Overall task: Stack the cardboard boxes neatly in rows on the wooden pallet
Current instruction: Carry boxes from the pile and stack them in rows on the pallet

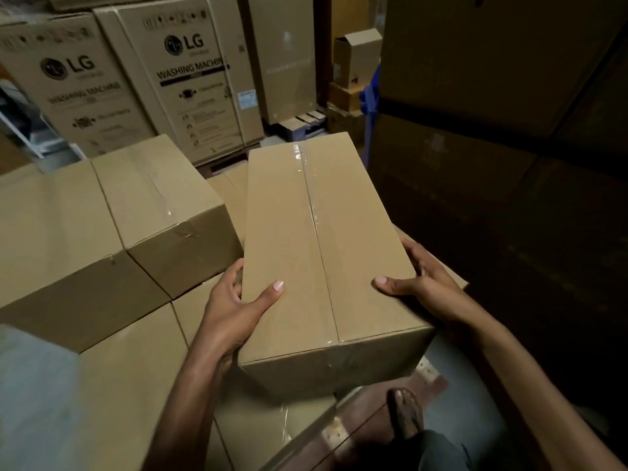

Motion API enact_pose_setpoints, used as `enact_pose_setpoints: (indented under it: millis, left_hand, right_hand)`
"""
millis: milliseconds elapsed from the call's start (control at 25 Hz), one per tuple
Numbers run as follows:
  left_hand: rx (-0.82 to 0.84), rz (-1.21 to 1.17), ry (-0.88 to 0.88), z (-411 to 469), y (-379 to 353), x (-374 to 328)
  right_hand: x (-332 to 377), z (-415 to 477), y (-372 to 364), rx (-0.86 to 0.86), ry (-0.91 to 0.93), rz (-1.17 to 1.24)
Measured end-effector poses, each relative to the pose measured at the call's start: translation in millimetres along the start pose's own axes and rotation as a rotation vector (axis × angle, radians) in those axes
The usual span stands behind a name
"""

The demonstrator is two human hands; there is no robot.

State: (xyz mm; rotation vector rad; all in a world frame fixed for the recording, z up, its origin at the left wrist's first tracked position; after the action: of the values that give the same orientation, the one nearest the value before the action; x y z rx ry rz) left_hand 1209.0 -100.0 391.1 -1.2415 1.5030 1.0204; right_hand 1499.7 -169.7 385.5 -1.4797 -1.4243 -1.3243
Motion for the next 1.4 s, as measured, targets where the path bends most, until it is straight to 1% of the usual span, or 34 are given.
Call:
enact_pose_setpoints:
  millis: [120, 320, 440, 560, 680, 760, 920, 1040, 1400]
  left_hand:
    - [-0.07, 0.02, -0.003, 47, -15, -3]
    - [-0.218, 0.054, 0.014, 164, -33, -11]
    - [-0.308, 0.089, 0.067, 225, -32, -23]
    - [-0.382, 0.113, 0.097, 281, -21, -33]
    - [-0.437, 0.144, 0.114, 333, -3, -36]
    - [-0.489, 0.209, 0.1, 360, 15, -35]
    - [-0.54, 0.333, 0.044, 409, 45, -41]
    - [-0.564, 0.394, 0.044, 439, 65, -34]
    - [-0.626, 0.532, 0.003, 462, 82, -26]
  right_hand:
    - [3, 71, 14, 0.053, -0.01, 0.016]
    - [26, 227, 24, 0.192, 0.019, -0.012]
    - [56, 311, 16, 0.277, 0.004, -0.021]
    - [76, 380, -1, 0.349, 0.028, -0.043]
    - [81, 437, -23, 0.375, 0.048, -0.048]
    - [81, 468, -45, 0.399, 0.068, -0.06]
    - [70, 516, -87, 0.428, 0.093, -0.032]
    - [56, 543, -111, 0.454, 0.115, -0.03]
    - [36, 586, -143, 0.465, 0.139, -0.017]
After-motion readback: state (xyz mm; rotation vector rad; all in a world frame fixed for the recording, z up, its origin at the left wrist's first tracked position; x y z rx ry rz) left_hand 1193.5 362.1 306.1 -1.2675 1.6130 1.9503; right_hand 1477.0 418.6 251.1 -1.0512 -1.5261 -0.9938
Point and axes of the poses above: each hand's wrist, its own z-axis towards the middle knuckle, its own y-axis out of the back of the hand, x = y × z, the point moved 10 cm from there along z, towards the middle knuckle, and after that the axes turned 3 degrees about -z, right-handed, at the moved point
